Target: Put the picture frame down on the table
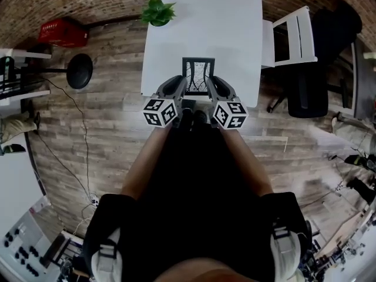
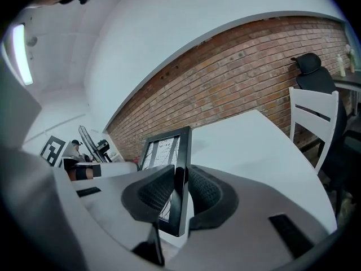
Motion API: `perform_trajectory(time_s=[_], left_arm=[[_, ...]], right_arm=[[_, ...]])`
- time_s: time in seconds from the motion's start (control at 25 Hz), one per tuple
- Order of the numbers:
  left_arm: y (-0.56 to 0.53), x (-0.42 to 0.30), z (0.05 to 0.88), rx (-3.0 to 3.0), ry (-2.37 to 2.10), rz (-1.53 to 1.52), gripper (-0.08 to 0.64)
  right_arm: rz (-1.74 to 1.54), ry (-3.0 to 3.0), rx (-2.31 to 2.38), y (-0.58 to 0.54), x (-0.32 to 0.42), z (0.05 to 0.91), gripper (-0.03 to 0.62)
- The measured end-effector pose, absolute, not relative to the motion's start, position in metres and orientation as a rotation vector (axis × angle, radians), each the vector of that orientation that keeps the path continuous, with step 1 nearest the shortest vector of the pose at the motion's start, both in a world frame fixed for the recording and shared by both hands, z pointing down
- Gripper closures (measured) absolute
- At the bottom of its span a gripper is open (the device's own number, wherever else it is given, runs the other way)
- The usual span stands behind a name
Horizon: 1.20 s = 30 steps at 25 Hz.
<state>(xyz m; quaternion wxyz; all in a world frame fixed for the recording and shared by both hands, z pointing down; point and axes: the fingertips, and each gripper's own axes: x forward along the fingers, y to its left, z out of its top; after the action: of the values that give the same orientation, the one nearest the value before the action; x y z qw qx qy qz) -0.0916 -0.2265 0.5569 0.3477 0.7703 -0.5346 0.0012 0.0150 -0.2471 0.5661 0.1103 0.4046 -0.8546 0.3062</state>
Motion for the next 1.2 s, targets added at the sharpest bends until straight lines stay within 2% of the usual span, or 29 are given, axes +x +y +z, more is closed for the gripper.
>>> perform_trajectory(time_s=[1.2], left_arm=[[-0.289,-0.104,0.657,1.940,-1.188,0.175,0.483]], right_arm=[[1.003,-2.323,1.257,-0.303,0.001,0.657,0.520]])
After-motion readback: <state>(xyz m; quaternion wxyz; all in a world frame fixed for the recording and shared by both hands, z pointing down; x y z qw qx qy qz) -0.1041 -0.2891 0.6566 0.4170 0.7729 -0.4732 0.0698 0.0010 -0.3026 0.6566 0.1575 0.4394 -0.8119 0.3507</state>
